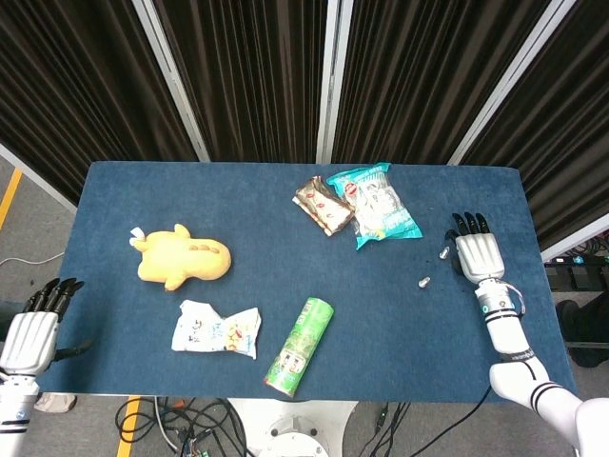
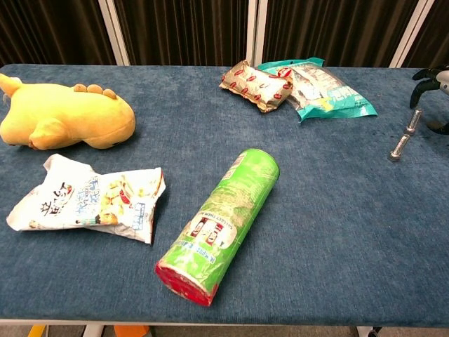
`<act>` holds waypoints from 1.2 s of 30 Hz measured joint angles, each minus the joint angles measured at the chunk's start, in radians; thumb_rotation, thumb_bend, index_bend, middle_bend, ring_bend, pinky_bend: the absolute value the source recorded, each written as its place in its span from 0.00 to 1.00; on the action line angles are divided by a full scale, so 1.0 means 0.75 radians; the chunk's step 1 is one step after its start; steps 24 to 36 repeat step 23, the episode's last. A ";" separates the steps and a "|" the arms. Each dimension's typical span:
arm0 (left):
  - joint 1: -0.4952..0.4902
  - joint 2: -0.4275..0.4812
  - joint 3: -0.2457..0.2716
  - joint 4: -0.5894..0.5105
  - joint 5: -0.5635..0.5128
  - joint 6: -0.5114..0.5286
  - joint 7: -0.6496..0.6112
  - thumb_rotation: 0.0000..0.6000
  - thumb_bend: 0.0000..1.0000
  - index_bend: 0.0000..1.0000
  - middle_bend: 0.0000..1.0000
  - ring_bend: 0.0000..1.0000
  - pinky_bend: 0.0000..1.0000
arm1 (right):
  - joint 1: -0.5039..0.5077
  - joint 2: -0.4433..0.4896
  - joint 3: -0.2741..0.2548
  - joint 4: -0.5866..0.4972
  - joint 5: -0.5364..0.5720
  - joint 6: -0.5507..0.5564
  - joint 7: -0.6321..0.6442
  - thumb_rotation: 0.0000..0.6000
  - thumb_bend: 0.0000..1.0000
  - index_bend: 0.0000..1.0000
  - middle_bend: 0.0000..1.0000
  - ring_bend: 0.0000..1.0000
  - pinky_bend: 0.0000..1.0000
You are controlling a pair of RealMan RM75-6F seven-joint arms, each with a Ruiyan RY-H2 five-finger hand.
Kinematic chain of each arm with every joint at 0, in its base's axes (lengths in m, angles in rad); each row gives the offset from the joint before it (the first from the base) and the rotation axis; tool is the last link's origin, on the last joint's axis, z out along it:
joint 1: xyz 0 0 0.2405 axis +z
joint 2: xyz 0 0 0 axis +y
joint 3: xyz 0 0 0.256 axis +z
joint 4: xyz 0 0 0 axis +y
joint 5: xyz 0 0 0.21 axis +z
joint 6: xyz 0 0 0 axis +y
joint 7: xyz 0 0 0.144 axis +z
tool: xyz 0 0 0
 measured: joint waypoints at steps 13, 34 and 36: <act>0.005 -0.001 -0.005 -0.001 -0.005 0.010 -0.001 1.00 0.00 0.14 0.12 0.05 0.17 | -0.082 0.077 0.001 -0.100 -0.019 0.174 0.033 1.00 0.24 0.02 0.06 0.00 0.00; -0.008 0.014 -0.016 -0.021 0.000 0.008 0.011 1.00 0.00 0.14 0.12 0.05 0.17 | -0.437 0.226 -0.109 -0.412 -0.130 0.694 0.056 1.00 0.23 0.00 0.00 0.00 0.00; -0.008 0.014 -0.016 -0.021 0.000 0.008 0.011 1.00 0.00 0.14 0.12 0.05 0.17 | -0.437 0.226 -0.109 -0.412 -0.130 0.694 0.056 1.00 0.23 0.00 0.00 0.00 0.00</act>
